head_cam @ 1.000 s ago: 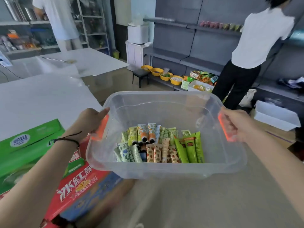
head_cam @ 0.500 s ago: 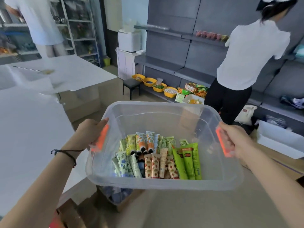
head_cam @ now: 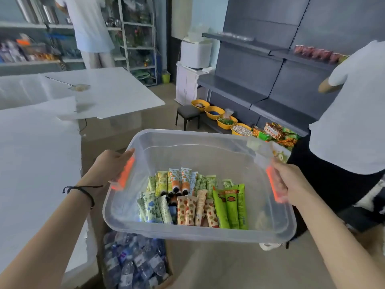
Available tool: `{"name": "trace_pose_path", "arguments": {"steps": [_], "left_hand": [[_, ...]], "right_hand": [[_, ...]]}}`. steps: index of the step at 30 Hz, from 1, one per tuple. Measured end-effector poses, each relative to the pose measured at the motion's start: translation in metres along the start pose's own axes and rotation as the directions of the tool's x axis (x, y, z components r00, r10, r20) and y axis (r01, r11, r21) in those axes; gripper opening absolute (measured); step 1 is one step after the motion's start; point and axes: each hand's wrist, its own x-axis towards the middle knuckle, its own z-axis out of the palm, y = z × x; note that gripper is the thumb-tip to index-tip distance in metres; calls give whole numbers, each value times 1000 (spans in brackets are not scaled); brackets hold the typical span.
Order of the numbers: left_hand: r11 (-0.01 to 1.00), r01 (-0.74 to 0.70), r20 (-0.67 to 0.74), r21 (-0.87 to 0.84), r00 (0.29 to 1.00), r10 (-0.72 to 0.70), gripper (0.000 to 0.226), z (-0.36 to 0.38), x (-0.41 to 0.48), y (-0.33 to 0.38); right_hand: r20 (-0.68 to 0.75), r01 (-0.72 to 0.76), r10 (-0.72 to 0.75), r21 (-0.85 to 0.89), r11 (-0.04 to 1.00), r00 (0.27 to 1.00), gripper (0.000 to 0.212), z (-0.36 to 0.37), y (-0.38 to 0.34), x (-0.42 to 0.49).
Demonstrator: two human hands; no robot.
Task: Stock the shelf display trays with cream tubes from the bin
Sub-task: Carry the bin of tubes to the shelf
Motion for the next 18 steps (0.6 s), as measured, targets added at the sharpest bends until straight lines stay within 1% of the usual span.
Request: {"name": "trace_pose_path", "arguments": {"steps": [4, 7, 12, 15, 18], "left_hand": [[997, 69, -58, -28, 996, -71, 61, 22, 50, 21], [991, 119, -84, -65, 989, -124, 60, 34, 88, 36], [983, 173, -126, -59, 976, -179, 59, 58, 169, 57], [983, 180, -128, -35, 975, -183, 59, 71, 233, 64], [980, 194, -115, -32, 974, -197, 59, 83, 306, 67]], "right_hand": [[101, 44, -39, -47, 998, 994, 59, 20, -37, 90], [160, 75, -56, -114, 991, 986, 55, 39, -69, 145], [168, 103, -75, -160, 982, 983, 59, 83, -105, 237], [180, 96, -63, -178, 979, 982, 54, 117, -126, 295], [179, 84, -51, -183, 979, 982, 57, 156, -151, 350]]}}
